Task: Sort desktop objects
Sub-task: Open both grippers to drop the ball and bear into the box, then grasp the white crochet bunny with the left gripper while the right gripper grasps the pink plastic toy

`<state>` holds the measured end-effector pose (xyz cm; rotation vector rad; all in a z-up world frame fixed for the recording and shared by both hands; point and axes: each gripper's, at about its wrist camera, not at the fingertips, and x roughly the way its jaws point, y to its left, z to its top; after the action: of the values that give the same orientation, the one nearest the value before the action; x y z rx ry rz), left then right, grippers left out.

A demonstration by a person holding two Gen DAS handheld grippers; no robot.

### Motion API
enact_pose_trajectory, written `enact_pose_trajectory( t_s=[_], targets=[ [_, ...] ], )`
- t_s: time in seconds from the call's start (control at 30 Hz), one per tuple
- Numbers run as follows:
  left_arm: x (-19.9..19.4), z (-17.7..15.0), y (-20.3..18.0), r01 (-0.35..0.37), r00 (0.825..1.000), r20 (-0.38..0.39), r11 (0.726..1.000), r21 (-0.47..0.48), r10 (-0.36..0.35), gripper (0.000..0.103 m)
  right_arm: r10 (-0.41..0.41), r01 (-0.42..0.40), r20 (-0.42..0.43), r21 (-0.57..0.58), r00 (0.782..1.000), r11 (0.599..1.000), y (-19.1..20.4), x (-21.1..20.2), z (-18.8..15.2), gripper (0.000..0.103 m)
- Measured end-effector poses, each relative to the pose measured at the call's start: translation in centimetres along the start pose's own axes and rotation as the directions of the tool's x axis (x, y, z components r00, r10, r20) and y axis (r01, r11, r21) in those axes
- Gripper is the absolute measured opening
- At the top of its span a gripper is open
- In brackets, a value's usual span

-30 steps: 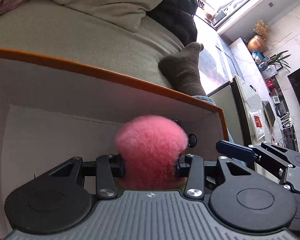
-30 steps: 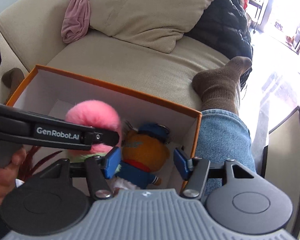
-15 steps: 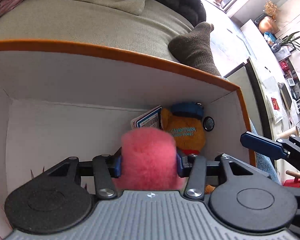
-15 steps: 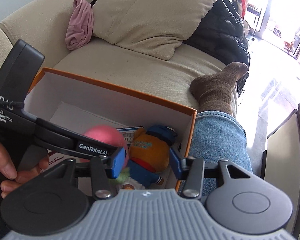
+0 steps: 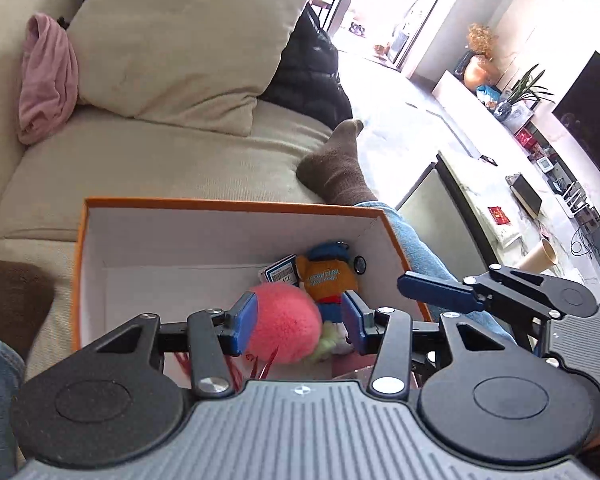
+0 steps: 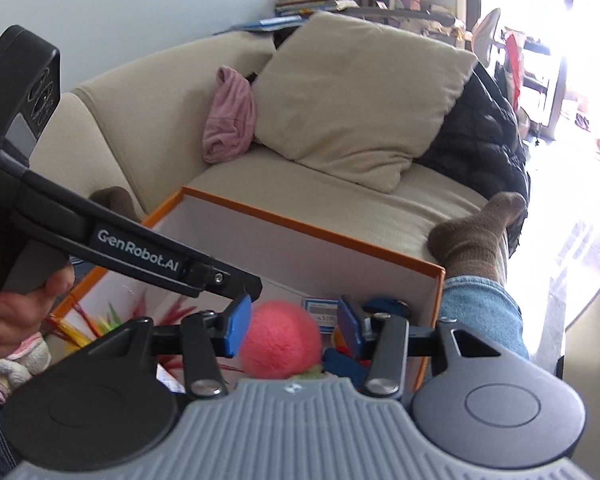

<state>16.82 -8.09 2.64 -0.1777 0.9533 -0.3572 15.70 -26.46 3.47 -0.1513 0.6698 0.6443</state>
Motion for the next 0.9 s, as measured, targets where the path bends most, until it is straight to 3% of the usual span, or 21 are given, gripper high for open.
enact_pose_trajectory(
  t_s=[0.17, 0.4, 0.57, 0.63, 0.7, 0.83, 0.9],
  targets=[
    [-6.3, -2.2, 0.5, -0.096, 0.991, 0.096, 0.994, 0.054, 0.09, 0.053, 0.119, -0.116, 0.022, -0.099, 0.993, 0.988, 4.2, -2.3, -1.0, 0.029],
    [-10.7, -7.4, 3.1, -0.242, 0.97, 0.046, 0.968, 0.064, 0.24, 0.053, 0.243, -0.266, -0.122, -0.239, 0.962, 0.934, 8.9, -2.5, -4.4, 0.029],
    [-11.2, -11.2, 7.2, -0.368, 0.925, -0.095, 0.93, 0.009, 0.367, 0.053, 0.239, -0.302, -0.24, -0.272, 0.941, 0.914, 10.2, -1.0, -6.9, 0.031],
    [-10.5, -12.9, 9.4, -0.43, 0.892, -0.171, 0.902, -0.035, 0.418, 0.053, 0.231, -0.306, -0.273, -0.277, 0.934, 0.911, 10.5, -0.4, -8.0, 0.034],
    [-9.8, -14.4, 10.7, -0.459, 0.871, -0.222, 0.887, -0.055, 0.438, 0.053, 0.203, -0.287, -0.292, -0.281, 0.935, 0.916, 10.7, 0.2, -8.6, 0.036],
    [-8.2, -16.2, 12.3, -0.476, 0.851, -0.299, 0.875, -0.094, 0.431, 0.055, 0.194, -0.283, -0.319, -0.263, 0.928, 0.923, 10.8, 1.0, -9.1, 0.036],
    [-7.7, -16.7, 12.9, -0.518, 0.825, -0.316, 0.85, -0.094, 0.468, 0.056, 0.194, -0.285, -0.327, -0.259, 0.925, 0.923, 10.9, 1.1, -9.4, 0.037]
  ],
)
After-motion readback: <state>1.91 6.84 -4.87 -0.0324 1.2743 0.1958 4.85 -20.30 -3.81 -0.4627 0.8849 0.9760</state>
